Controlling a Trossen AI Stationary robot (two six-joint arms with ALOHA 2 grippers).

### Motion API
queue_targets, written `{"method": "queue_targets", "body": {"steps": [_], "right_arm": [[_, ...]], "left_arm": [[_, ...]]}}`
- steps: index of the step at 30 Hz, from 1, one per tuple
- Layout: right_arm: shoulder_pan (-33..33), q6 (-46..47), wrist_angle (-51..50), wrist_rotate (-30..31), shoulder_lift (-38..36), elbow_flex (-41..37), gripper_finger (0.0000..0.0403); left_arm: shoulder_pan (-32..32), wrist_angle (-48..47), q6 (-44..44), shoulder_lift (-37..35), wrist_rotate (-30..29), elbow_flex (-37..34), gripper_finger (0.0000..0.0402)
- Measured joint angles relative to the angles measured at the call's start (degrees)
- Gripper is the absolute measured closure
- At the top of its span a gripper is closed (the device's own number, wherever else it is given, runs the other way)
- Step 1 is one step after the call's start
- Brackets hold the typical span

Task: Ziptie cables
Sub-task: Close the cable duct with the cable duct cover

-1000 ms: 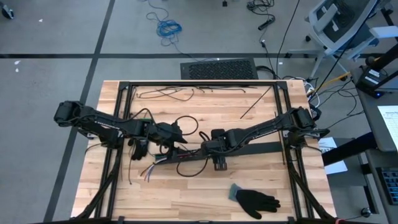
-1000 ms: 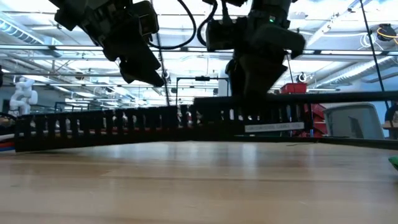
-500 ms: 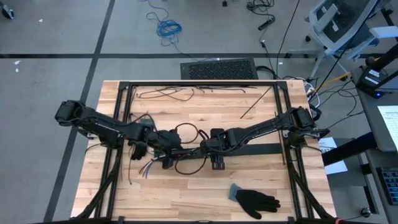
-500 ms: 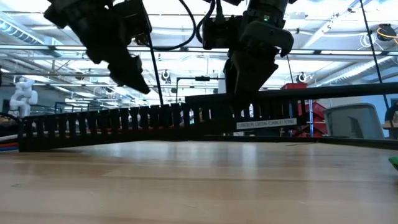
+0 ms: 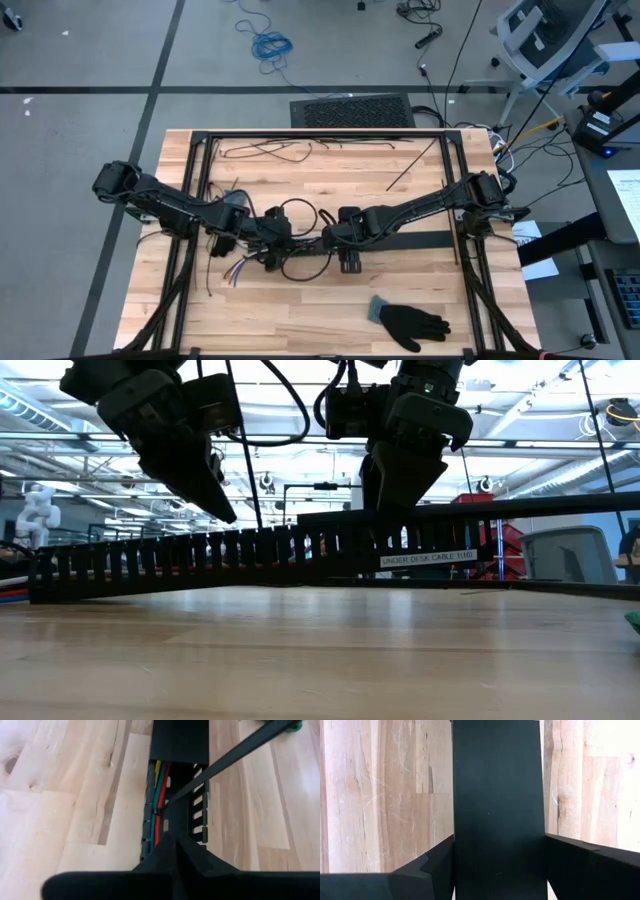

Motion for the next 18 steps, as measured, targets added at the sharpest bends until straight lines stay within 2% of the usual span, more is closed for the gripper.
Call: {"method": "queue_targets", "body": {"steps": [8, 15, 18], "right_arm": [[0.0, 0.0, 0.0, 0.0, 0.0, 0.0, 0.0179], [0.0, 0.0, 0.1, -0.1, 0.0, 0.0, 0.0179], [0.0, 0.0, 0.7, -0.2, 0.0, 0.0, 0.0179]], "left_arm": [[-1.1, -0.3, 0.2, 0.1, 0.1, 0.0, 0.0400], [-1.0, 0.1, -0.6, 5.0, -1.0, -2.0, 0.0401], [-0.3, 1.6, -1.3, 6.3, 0.5, -2.0, 0.0401]]}}
